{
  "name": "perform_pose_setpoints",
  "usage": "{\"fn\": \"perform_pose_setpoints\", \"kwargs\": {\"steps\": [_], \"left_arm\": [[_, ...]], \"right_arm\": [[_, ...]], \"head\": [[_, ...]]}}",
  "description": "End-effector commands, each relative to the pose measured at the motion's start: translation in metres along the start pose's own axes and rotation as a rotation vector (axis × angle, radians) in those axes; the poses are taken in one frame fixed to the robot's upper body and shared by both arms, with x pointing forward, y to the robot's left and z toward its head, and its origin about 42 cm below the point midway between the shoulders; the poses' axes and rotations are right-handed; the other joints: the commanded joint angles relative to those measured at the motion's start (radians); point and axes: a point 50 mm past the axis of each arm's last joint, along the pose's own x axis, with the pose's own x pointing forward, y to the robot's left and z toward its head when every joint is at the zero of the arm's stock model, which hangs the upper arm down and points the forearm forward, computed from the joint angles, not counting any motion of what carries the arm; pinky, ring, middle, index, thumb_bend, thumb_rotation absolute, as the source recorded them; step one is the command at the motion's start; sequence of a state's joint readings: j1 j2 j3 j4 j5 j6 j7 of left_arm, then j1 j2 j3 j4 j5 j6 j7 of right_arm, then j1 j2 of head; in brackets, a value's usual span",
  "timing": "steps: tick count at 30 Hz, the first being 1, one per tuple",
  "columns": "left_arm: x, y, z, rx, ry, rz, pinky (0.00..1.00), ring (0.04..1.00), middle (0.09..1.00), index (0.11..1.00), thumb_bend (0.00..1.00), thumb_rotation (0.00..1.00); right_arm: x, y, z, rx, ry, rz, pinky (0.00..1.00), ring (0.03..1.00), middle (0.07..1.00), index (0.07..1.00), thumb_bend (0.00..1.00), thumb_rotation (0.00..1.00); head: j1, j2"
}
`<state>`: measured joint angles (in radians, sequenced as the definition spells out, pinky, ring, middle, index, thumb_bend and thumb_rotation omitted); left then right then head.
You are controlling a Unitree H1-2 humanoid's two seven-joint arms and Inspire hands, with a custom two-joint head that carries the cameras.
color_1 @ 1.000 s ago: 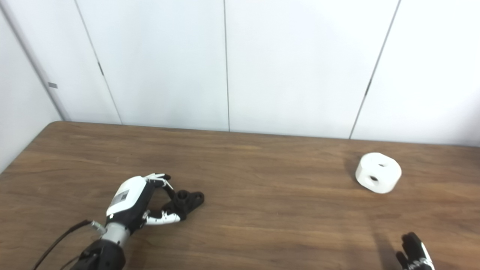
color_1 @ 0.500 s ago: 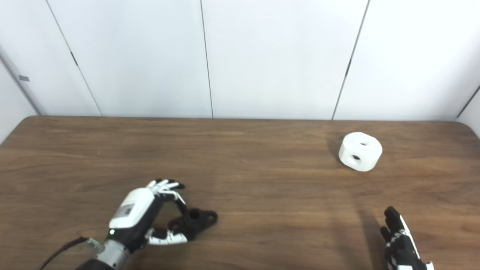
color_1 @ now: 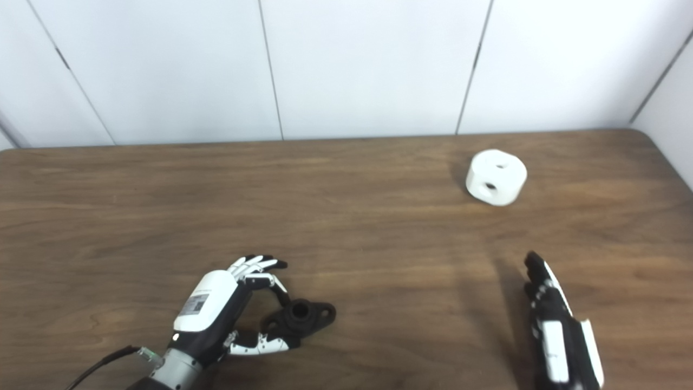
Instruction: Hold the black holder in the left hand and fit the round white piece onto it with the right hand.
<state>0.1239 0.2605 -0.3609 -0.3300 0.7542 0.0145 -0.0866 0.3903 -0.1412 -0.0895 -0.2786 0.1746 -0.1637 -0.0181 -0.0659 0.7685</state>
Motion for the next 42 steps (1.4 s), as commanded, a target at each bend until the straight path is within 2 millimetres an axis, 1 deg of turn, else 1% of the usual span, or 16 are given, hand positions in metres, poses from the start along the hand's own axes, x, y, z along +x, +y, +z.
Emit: {"fn": "perform_pose_setpoints", "kwargs": {"steps": [1,8,10,14,15,17,21,23,25,29,30,32,36,39,41,42], "left_arm": [[0.004,0.002,0.005,0.019,-0.047,0.026,0.97,0.914,0.847,0.485,0.52,0.05],[0.0,-0.019,0.001,-0.005,-0.037,-0.031,0.98,0.927,0.853,0.486,0.52,0.05],[-0.001,-0.025,-0.003,-0.027,-0.028,-0.044,0.98,0.928,0.856,0.486,0.52,0.05],[-0.001,-0.031,-0.007,-0.045,-0.016,-0.056,0.98,0.934,0.856,0.486,0.52,0.05],[-0.001,-0.033,-0.008,-0.049,-0.013,-0.056,0.98,0.931,0.853,0.486,0.52,0.05],[-0.002,-0.037,-0.009,-0.058,-0.006,-0.054,0.97,0.925,0.848,0.486,0.52,0.05],[-0.002,-0.04,-0.011,-0.064,-0.003,-0.049,0.97,0.928,0.848,0.486,0.52,0.05],[-0.002,-0.042,-0.011,-0.063,-0.005,-0.049,0.97,0.929,0.849,0.486,0.52,0.05],[-0.002,-0.043,-0.011,-0.062,-0.003,-0.051,0.97,0.93,0.85,0.486,0.52,0.05],[-0.002,-0.045,-0.012,-0.061,0.002,-0.049,0.97,0.925,0.849,0.486,0.52,0.05],[-0.003,-0.045,-0.013,-0.062,0.004,-0.048,0.96,0.924,0.848,0.486,0.52,0.05],[-0.004,-0.046,-0.014,-0.065,0.006,-0.047,0.96,0.922,0.848,0.486,0.52,0.05],[-0.005,-0.044,-0.018,-0.061,0.008,-0.049,0.96,0.919,0.85,0.486,0.52,0.05],[-0.006,-0.043,-0.021,-0.056,0.009,-0.046,0.95,0.911,0.847,0.486,0.52,0.04],[-0.008,-0.042,-0.023,-0.057,0.007,-0.04,0.95,0.908,0.842,0.486,0.52,0.04],[-0.008,-0.041,-0.024,-0.055,0.005,-0.037,0.95,0.908,0.842,0.486,0.52,0.04]], "right_arm": [[-0.007,0.017,-0.001,0.042,0.021,0.022,1.0,0.987,0.943,0.901,0.63,0.93],[-0.007,0.017,0.0,0.038,0.023,0.019,1.0,0.99,0.948,0.901,0.63,0.93],[-0.005,0.016,0.001,0.037,0.021,0.016,0.99,0.99,0.948,0.902,0.63,0.93],[-0.004,0.014,0.004,0.027,0.007,0.014,0.99,0.988,0.947,0.903,0.62,0.93],[-0.003,0.013,0.004,0.025,0.005,0.012,0.99,0.988,0.947,0.901,0.62,0.92],[-0.002,0.012,0.008,0.017,0.001,0.003,0.99,0.986,0.943,0.898,0.62,0.92],[0.007,0.006,0.014,-0.03,-0.029,-0.006,0.98,0.983,0.942,0.906,0.57,0.9],[0.014,0.003,0.017,-0.069,-0.047,-0.004,0.97,0.98,0.94,0.911,0.57,0.89],[0.027,0.0,0.025,-0.121,-0.07,-0.008,0.97,0.973,0.933,0.91,0.58,0.87],[0.047,-0.005,0.033,-0.199,-0.099,-0.018,0.95,0.966,0.929,0.913,0.56,0.84],[0.054,-0.007,0.036,-0.241,-0.109,-0.027,0.92,0.964,0.932,0.92,0.56,0.84],[0.065,-0.007,0.041,-0.33,-0.125,-0.053,0.86,0.941,0.924,0.922,0.58,0.86],[0.084,-0.004,0.053,-0.492,-0.16,-0.078,0.89,0.925,0.925,0.914,0.58,0.89],[0.099,-0.001,0.064,-0.601,-0.18,-0.095,0.89,0.916,0.927,0.92,0.58,0.86],[0.11,0.001,0.072,-0.655,-0.187,-0.104,0.92,0.936,0.945,0.936,0.56,0.76],[0.117,0.001,0.077,-0.687,-0.192,-0.112,0.92,0.941,0.95,0.94,0.56,0.75]], "head": [[0.0,-0.001],[-0.002,-0.003],[-0.013,-0.002],[-0.015,-0.014],[-0.015,-0.023],[-0.015,-0.03],[-0.029,-0.044],[-0.037,-0.055],[-0.036,-0.071],[-0.033,-0.087],[-0.033,-0.087],[-0.049,-0.103],[-0.078,-0.119],[-0.102,-0.125],[-0.117,-0.126],[-0.137,-0.127]]}}
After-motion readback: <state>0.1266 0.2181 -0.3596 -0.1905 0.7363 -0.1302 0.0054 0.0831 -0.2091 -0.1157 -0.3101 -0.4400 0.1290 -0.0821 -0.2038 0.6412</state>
